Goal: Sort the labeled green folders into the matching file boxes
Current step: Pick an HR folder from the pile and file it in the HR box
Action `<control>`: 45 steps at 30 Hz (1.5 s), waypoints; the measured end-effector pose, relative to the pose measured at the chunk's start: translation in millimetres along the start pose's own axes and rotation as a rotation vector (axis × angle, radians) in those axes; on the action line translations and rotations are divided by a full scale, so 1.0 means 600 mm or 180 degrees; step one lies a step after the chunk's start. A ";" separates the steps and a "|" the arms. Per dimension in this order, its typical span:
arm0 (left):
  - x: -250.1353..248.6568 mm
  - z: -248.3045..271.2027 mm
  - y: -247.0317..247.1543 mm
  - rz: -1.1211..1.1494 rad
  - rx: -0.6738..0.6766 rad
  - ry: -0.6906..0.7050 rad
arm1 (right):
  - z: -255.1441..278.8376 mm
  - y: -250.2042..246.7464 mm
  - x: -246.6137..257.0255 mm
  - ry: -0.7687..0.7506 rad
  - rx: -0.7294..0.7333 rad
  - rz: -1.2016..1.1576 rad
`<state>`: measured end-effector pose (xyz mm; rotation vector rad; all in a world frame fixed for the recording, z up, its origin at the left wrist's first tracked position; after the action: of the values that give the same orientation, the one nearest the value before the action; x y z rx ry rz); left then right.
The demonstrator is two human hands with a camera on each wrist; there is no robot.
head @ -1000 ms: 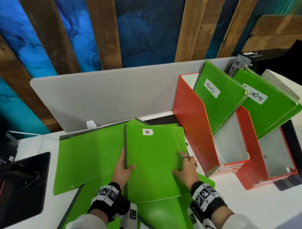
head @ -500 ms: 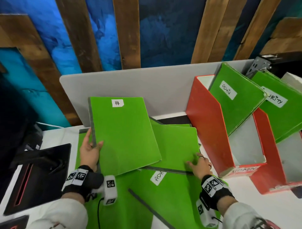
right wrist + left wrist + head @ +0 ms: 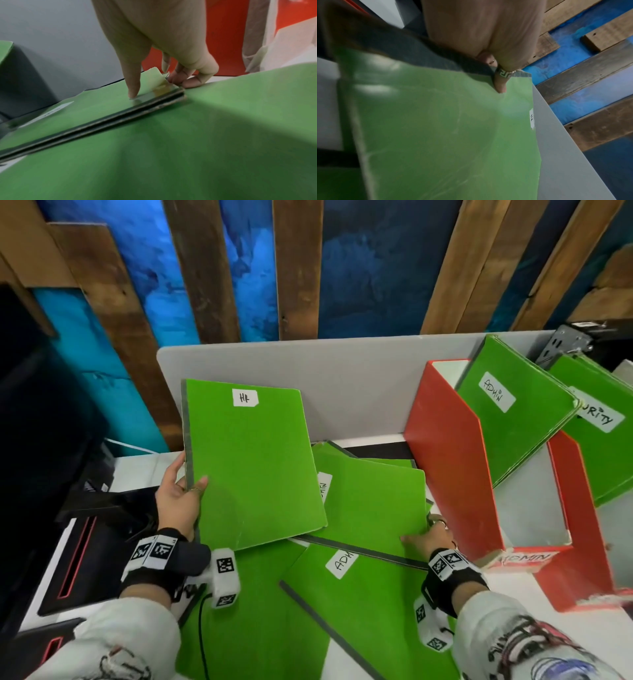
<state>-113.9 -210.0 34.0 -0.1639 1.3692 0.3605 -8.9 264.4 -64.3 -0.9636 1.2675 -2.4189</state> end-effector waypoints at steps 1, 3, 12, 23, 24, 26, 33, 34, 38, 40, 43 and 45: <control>-0.004 0.003 -0.001 -0.0002 0.0009 0.0008 | -0.003 -0.001 0.003 -0.0021 -0.0024 -0.0025; -0.010 0.008 0.000 0.0032 0.0023 0.0028 | -0.007 0.000 0.007 0.0005 -0.0015 -0.0076; -0.020 0.010 -0.007 -0.0036 -0.0037 0.0205 | -0.035 0.016 -0.003 -0.0050 0.0232 -0.1060; -0.085 0.000 -0.015 -0.0005 -0.0217 0.0633 | 0.106 -0.021 0.039 -0.0386 0.1277 -0.1949; -0.092 0.002 -0.011 0.0021 -0.0199 0.0647 | 0.125 -0.007 0.038 -0.0382 0.1494 -0.1689; -0.104 0.004 -0.004 0.0070 -0.0151 0.0644 | 0.153 0.029 0.033 -0.0369 0.1800 -0.1378; -0.123 0.000 0.001 0.0184 -0.0124 0.0630 | 0.207 0.110 0.017 -0.0387 0.2417 -0.0844; -0.125 0.001 0.001 0.0194 -0.0118 0.0655 | 0.204 0.112 0.015 -0.0410 0.2406 -0.0764; -0.125 0.005 0.006 0.0269 -0.0068 0.0623 | 0.181 0.116 -0.006 -0.0419 0.2375 -0.0415; -0.123 0.006 0.008 0.0265 -0.0069 0.0608 | 0.169 0.104 -0.017 -0.0404 0.2362 -0.0156; -0.123 0.010 0.016 0.0258 -0.0010 0.0633 | 0.161 0.084 -0.031 -0.0448 0.2607 0.0319; -0.121 0.015 0.025 0.0269 0.0086 0.0662 | 0.159 0.060 -0.037 -0.0527 0.2636 0.0740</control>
<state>-122.2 -204.6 108.2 -0.1238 1.5890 0.4041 66.9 192.9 -64.1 -0.6857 0.2265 -2.2681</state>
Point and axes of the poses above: each hand's wrist, its own z-axis away from the middle knuckle, its own y-axis out of the palm, x = y × z, the point moved 7 cm from there along -z, towards the middle knuckle, and after that the axes turned 7 degrees about -y, right-handed, at the moved point
